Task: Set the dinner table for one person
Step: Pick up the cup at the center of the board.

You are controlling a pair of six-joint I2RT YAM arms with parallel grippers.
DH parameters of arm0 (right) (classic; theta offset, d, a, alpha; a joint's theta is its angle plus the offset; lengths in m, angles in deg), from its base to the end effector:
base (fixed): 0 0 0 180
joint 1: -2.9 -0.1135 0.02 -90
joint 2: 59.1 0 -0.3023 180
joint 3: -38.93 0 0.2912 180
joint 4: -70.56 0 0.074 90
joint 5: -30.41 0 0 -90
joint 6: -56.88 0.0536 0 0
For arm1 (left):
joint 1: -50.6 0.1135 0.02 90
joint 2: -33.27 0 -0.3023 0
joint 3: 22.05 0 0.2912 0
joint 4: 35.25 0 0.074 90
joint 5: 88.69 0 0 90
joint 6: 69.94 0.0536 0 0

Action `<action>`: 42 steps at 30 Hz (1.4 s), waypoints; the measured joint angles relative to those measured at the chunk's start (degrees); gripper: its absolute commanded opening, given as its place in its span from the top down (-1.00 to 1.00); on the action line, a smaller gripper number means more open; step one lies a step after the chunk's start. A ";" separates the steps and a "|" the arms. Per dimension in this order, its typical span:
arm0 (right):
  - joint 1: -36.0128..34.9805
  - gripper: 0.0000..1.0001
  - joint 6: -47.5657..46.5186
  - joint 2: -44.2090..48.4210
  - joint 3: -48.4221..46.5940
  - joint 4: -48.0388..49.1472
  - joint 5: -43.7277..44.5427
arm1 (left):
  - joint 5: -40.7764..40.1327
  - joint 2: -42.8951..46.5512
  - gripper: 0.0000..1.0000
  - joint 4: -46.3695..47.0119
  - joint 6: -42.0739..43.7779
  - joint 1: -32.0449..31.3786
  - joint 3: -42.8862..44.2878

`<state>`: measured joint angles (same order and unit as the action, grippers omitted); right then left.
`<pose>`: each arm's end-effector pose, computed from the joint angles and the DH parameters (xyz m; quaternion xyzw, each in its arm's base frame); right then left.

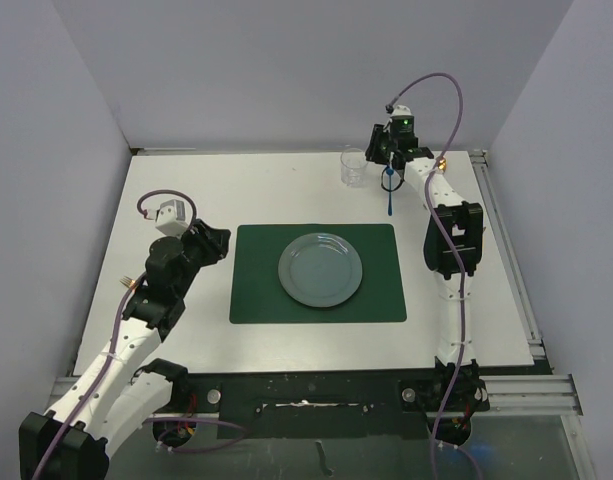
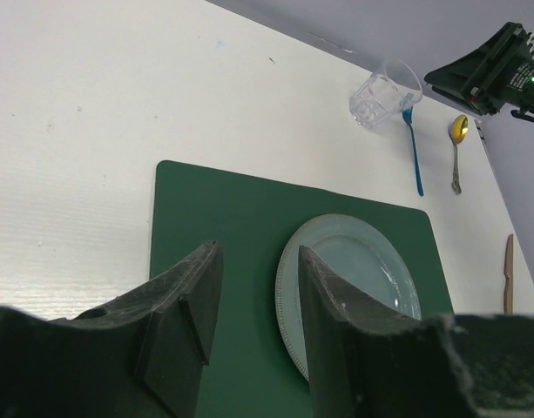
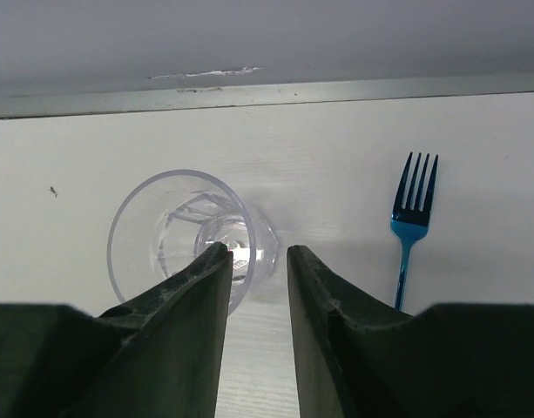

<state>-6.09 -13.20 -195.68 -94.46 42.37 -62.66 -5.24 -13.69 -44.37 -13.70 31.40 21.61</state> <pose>0.6309 0.1027 0.2387 0.0700 0.8690 0.1448 0.4680 0.2180 -0.0694 0.2903 -0.1341 0.7674 -0.2390 0.5797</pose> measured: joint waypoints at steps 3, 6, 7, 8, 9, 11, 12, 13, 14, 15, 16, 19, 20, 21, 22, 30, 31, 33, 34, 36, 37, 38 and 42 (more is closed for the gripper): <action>-0.04 0.34 0.00 -0.15 0.09 0.02 -1.40 | -0.31 0.00 0.24 0.02 0.15 0.00 -0.02; -0.04 0.35 0.00 -0.15 0.11 0.13 -2.29 | -0.57 0.02 0.24 0.00 0.26 0.00 -0.02; -0.07 0.35 0.00 -0.15 0.13 0.17 -2.56 | -0.61 0.02 0.24 0.00 0.31 0.00 -0.02; -0.09 0.35 0.00 -0.15 0.22 0.26 -2.73 | -0.72 0.02 0.24 0.00 0.39 0.00 -0.02; -0.09 0.35 0.00 -0.15 0.31 0.37 -2.89 | -0.76 0.02 0.24 0.00 0.44 0.00 -0.02; -0.09 0.35 0.02 -0.15 0.59 0.44 -3.19 | -0.76 0.02 0.24 0.00 0.48 0.00 -0.02; -0.09 0.35 0.00 -0.15 0.79 0.42 -3.30 | -0.76 0.02 0.24 0.00 0.52 0.00 -0.02; -0.09 0.36 0.00 -0.15 1.01 0.46 -3.43 | -0.76 0.04 0.24 0.00 0.57 0.00 -0.02; -0.09 0.37 0.00 -0.15 1.27 0.46 -3.48 | -0.76 0.07 0.24 -0.02 0.59 0.00 -0.02; -0.09 0.38 0.00 -0.15 1.53 0.46 -3.56 | -0.79 0.13 0.24 -0.02 0.59 0.00 -0.02; -0.09 0.39 0.00 -0.15 1.77 0.46 -3.63 | -0.79 0.22 0.24 -0.02 0.59 0.00 -0.02; -0.22 0.44 0.00 -0.15 2.43 0.44 -3.65 | -0.81 0.59 0.24 -0.02 0.61 0.00 -0.04; -0.39 0.46 -0.02 -0.15 2.51 0.39 -3.65 | -0.83 0.72 0.24 -0.02 0.61 0.00 -0.04; -0.44 0.49 -0.02 -0.15 2.56 0.39 -3.65 | -0.85 0.83 0.24 0.00 0.61 0.00 -0.07; -0.46 0.52 -0.02 -0.15 2.56 0.42 -3.65 | -0.94 0.98 0.24 0.00 0.61 0.00 -0.13; -0.50 0.80 -0.13 -0.15 2.60 0.63 -3.76 | -1.16 1.14 0.24 -0.04 0.63 -0.20 -0.57; -0.52 0.85 -0.17 -0.17 2.60 0.61 -3.78 | -1.16 1.18 0.24 -0.04 0.63 -0.20 -0.57; -0.55 0.97 -0.26 -0.17 2.60 0.63 -3.85 | -1.18 1.22 0.24 -0.04 0.63 -0.20 -0.59; -0.59 1.00 -0.33 -0.17 2.60 0.66 -3.85 | -1.18 1.27 0.24 -0.04 0.63 -0.20 -0.59; -0.66 1.00 -0.48 -0.17 2.60 0.66 -3.82 | -1.18 1.46 0.24 -0.02 0.63 -0.20 -0.74; -0.70 1.00 -0.52 -0.24 2.60 0.68 -3.80 | -1.20 1.60 0.24 0.00 0.63 -0.20 -0.90; -0.72 1.00 -0.57 -0.24 2.60 0.79 -3.82 | -1.20 1.70 0.24 0.02 0.63 -0.20 -1.11; -0.85 1.00 -0.90 -0.28 2.60 0.90 -3.82 | -1.18 1.73 0.24 0.04 0.59 -0.20 -1.86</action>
<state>-6.95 -14.10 -195.96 -91.85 43.27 -66.49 -6.42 -11.96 -44.33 -13.11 31.21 19.76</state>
